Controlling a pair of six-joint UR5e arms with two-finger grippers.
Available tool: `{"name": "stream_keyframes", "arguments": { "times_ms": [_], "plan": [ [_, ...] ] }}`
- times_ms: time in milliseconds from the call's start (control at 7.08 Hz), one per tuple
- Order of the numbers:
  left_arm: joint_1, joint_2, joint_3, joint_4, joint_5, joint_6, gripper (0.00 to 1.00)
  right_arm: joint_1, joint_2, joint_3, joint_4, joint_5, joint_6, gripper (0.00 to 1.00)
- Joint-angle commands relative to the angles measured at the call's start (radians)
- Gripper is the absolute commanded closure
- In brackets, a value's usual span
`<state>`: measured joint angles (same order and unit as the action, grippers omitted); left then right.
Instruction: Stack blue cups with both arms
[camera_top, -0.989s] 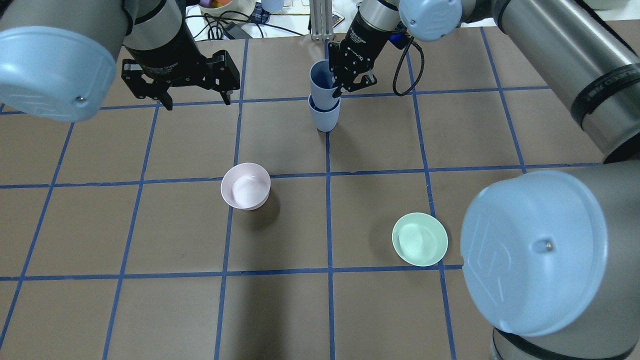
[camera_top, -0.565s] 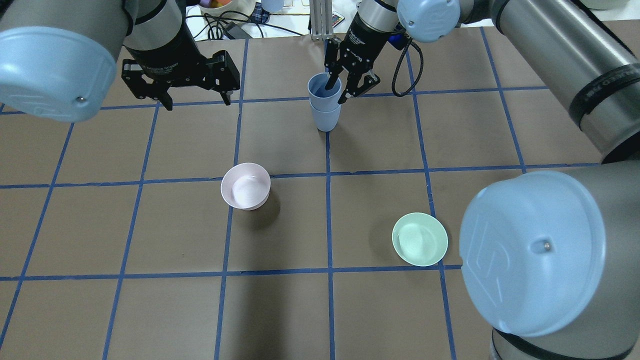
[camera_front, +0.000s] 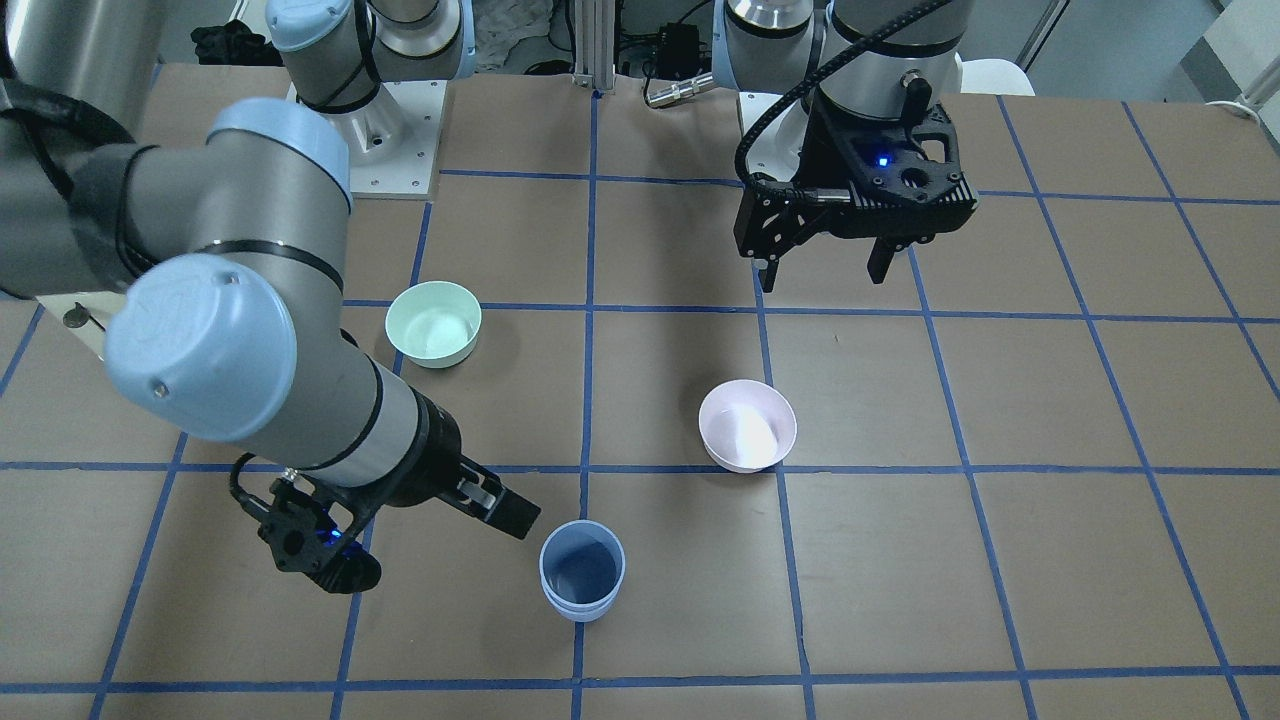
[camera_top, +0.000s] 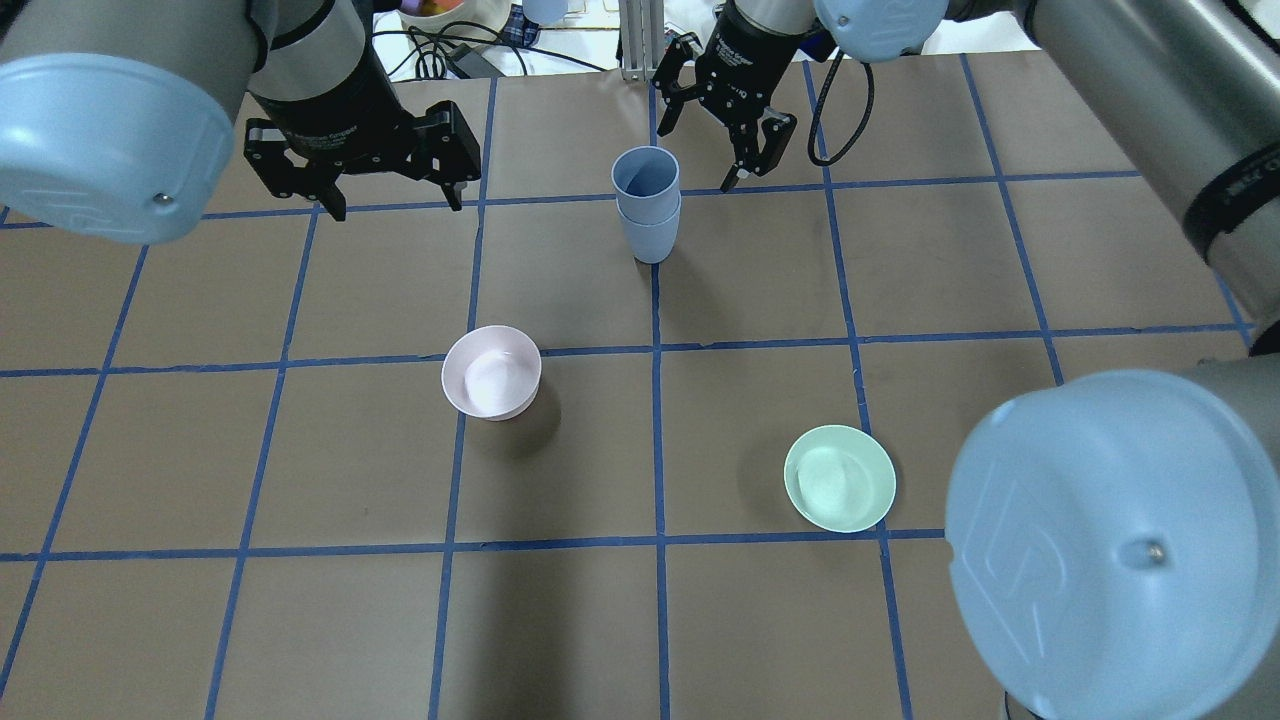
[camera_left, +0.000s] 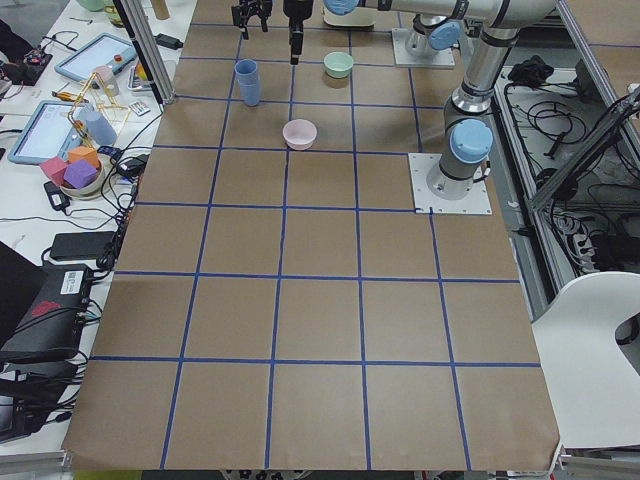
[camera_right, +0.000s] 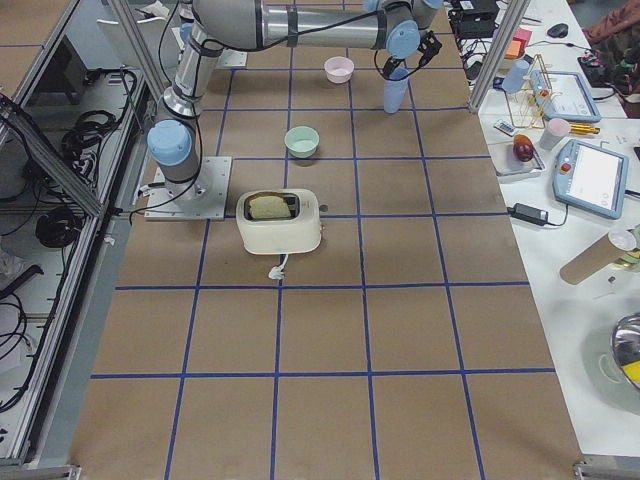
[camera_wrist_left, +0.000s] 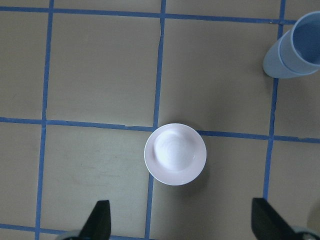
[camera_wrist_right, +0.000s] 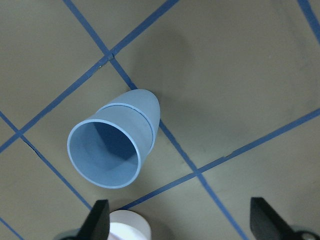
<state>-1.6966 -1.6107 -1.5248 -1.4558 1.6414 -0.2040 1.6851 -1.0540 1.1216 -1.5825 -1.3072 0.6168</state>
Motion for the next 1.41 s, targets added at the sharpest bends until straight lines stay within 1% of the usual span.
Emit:
{"name": "stream_keyframes", "arguments": {
  "times_ms": [0,141,283,424,565,848,989,1130,1272],
  "plan": [
    [0.0,0.0,0.0,0.0,0.0,0.0,0.0,-0.043,-0.099,0.004,0.113,-0.11,-0.245,0.0],
    [0.0,0.0,0.0,0.0,0.0,0.0,0.0,-0.085,-0.119,0.006,0.142,-0.142,-0.413,0.0],
    [0.0,0.0,0.0,0.0,0.0,0.0,0.0,-0.093,-0.176,0.018,0.221,-0.185,-0.474,0.0],
    [0.0,0.0,0.0,0.0,0.0,0.0,0.0,-0.094,-0.231,0.071,0.223,-0.29,-0.542,0.0],
    [0.0,0.0,0.0,0.0,0.0,0.0,0.0,-0.091,-0.282,0.158,0.179,-0.297,-0.586,0.0],
    [0.0,0.0,0.0,0.0,0.0,0.0,0.0,-0.09,-0.433,0.393,0.049,-0.3,-0.592,0.0],
    [0.0,0.0,0.0,0.0,0.0,0.0,0.0,-0.094,-0.492,0.464,0.009,-0.3,-0.594,0.0],
    [0.0,0.0,0.0,0.0,-0.002,0.0,0.0,-0.099,-0.518,0.466,0.039,-0.288,-0.592,0.0],
    [0.0,0.0,0.0,0.0,-0.002,0.0,0.0,-0.101,-0.52,0.461,0.068,-0.285,-0.592,0.0]
  ]
}}
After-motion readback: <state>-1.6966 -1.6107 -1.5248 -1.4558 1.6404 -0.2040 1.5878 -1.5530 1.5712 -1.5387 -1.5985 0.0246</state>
